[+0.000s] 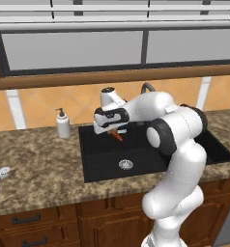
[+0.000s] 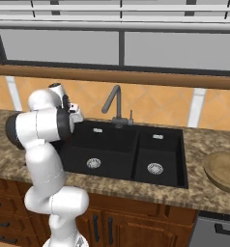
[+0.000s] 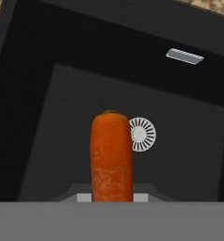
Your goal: Pick the carrot from the sink and place it in the bowl. Then pick the bowl and place it in the microwave. Then close the microwave door and press the start button.
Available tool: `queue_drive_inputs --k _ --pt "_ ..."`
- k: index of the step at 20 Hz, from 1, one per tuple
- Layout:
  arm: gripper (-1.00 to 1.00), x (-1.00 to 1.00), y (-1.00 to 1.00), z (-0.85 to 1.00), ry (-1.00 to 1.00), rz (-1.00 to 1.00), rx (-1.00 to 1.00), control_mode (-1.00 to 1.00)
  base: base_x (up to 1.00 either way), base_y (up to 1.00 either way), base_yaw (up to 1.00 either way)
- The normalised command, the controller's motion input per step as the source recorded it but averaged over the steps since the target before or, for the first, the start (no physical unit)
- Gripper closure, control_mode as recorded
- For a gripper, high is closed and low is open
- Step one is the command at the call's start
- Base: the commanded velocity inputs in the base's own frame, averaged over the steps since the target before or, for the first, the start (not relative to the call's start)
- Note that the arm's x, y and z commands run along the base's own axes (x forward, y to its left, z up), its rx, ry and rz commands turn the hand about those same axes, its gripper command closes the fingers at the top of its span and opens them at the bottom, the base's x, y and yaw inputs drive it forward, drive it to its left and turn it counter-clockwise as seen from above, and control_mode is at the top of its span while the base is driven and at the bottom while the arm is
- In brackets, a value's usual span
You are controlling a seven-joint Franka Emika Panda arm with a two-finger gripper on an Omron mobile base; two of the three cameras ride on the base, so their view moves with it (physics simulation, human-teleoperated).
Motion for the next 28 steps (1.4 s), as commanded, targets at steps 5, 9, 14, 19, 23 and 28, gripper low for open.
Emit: queue_drive_inputs --k 5,9,14,19,23,28 --pt "1.0 -0.64 -0.15 0.79 0.05 -0.05 -0.02 -1.0 0.0 0.0 0.0" --pt "1.0 -1.0 -0.66 0.24 -0.16 -0.02 0.0 -1.0 0.0 0.0 0.0" --pt "1.0 -1.0 -0.76 0.18 -0.27 0.0 0.0 -1.0 0.0 0.0 0.0" --pt "1.0 -1.0 -0.68 0.68 -0.18 0.0 0.01 -1.0 0.0 0.0 0.0" --pt "1.0 -0.86 -0.68 0.82 -0.16 -0.01 0.01 -1.0 0.0 0.0 0.0" --pt "1.0 -0.63 -0.99 0.34 -0.07 0.0 0.0 -1.0 0.0 0.0 0.0"
